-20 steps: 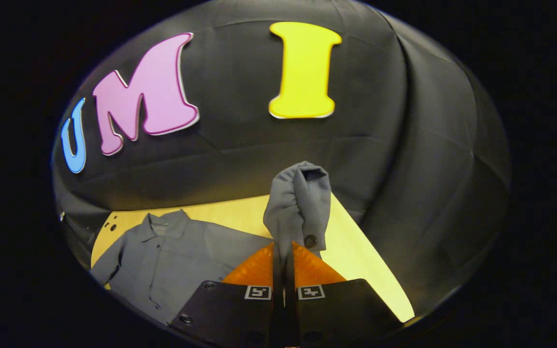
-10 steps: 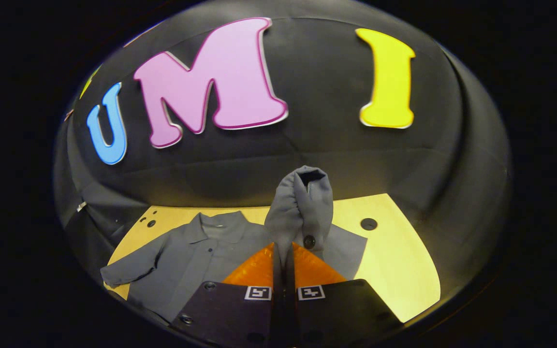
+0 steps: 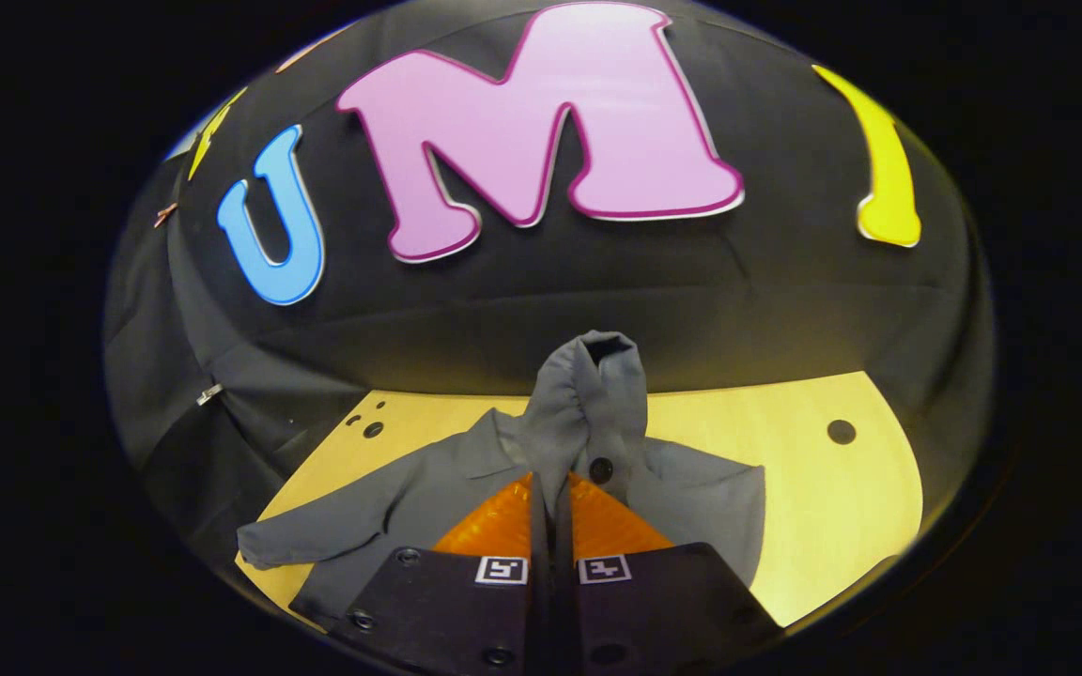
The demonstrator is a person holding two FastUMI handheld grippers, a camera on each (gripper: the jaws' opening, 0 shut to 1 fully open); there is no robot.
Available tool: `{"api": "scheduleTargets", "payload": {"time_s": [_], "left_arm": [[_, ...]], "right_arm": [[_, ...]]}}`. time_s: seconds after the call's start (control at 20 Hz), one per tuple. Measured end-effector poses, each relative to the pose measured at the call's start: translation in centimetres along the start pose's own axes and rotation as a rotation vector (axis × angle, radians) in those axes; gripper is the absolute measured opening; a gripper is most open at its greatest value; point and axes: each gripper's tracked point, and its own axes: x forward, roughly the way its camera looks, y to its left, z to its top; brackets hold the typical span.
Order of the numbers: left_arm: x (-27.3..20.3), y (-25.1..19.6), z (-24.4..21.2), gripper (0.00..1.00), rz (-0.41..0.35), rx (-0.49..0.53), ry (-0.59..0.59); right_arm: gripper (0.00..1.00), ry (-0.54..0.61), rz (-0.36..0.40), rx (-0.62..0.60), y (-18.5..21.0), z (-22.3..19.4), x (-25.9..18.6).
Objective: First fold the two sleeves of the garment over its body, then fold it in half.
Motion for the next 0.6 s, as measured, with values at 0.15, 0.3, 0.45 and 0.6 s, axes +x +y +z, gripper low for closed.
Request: {"api": "scheduleTargets", "payload": {"time_s": [0.15,0.3,0.45,0.6], "left_arm": [[-0.8,0.9,-0.7,0.95,0.035,-0.012,0.012],[-1.6,2.0,-1.4,0.96,0.069,-0.012,0.022],[-2.2,2.6,-2.2,0.95,0.098,-0.020,0.039],[-2.3,2.9,-2.7,0.95,0.121,-0.031,0.056]], "right_arm": [[0.05,0.035,0.069,-0.002,3.7,-1.7,1.5],[0.05,0.069,0.131,0.010,7.5,-3.9,3.4],[0.05,0.088,0.172,0.005,10.1,-5.7,4.6],[0.05,0.114,0.202,0.037,11.9,-7.4,5.9]]}}
